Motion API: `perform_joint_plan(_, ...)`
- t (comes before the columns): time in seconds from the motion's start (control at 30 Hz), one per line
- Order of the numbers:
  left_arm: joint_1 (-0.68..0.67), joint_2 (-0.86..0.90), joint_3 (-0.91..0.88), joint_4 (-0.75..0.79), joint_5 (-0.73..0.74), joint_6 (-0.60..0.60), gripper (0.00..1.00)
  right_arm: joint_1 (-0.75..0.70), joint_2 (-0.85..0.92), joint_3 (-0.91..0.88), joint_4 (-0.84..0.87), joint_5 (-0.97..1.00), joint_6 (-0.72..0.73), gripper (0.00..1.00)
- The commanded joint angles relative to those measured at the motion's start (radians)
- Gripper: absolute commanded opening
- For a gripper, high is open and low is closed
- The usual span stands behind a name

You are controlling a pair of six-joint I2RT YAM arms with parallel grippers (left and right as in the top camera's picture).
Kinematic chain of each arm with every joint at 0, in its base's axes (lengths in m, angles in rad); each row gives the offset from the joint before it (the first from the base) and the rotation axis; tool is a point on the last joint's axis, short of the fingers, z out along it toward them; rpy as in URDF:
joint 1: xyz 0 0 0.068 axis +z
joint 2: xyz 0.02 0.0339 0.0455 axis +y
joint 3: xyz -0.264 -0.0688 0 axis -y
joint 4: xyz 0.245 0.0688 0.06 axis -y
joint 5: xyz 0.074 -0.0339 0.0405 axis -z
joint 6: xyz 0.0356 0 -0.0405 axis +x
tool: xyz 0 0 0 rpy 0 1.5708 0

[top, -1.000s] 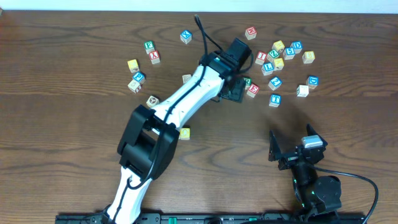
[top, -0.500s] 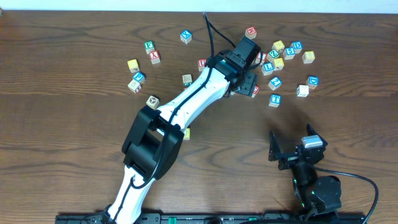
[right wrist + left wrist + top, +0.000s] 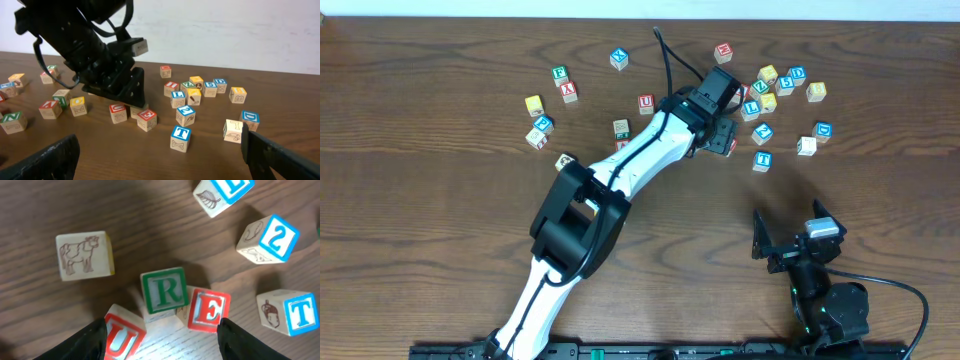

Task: Spell out CORL

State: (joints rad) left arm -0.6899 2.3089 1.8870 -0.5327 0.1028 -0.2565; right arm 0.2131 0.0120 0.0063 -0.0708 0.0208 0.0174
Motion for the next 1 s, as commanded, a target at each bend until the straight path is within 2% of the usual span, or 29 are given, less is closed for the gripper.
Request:
perform_joint_plan(0.0,-0.013,0.008,0.029,0.026,-0.002,0.022,0.69,-0.007,-0.005,-0.001,-0.004,-0.005,-0.007,0.99)
perform_joint_plan(0.6,-0.021,0.008,0.029,0.1,-0.078,0.024,0.67,-0.007,-0.005,-0.001,-0.004,-0.005,-0.007,0.99)
perform_joint_plan(0.7,-0.021,0.002,0.029,0.062,-0.095,0.024,0.58,-0.007,-0.005,-0.001,-0.004,-0.005,-0.007,0.99)
perform_joint_plan(0.8,-0.017,-0.015,0.029,-0.008,-0.142,0.025,0.57,-0.007,-0.005,-0.001,-0.004,-0.005,-0.007,0.99)
perform_joint_plan(0.97,0.037,-0.07,0.029,-0.124,-0.122,0.051,0.55,-0.007,-0.005,-0.001,-0.004,-0.005,-0.007,0.99)
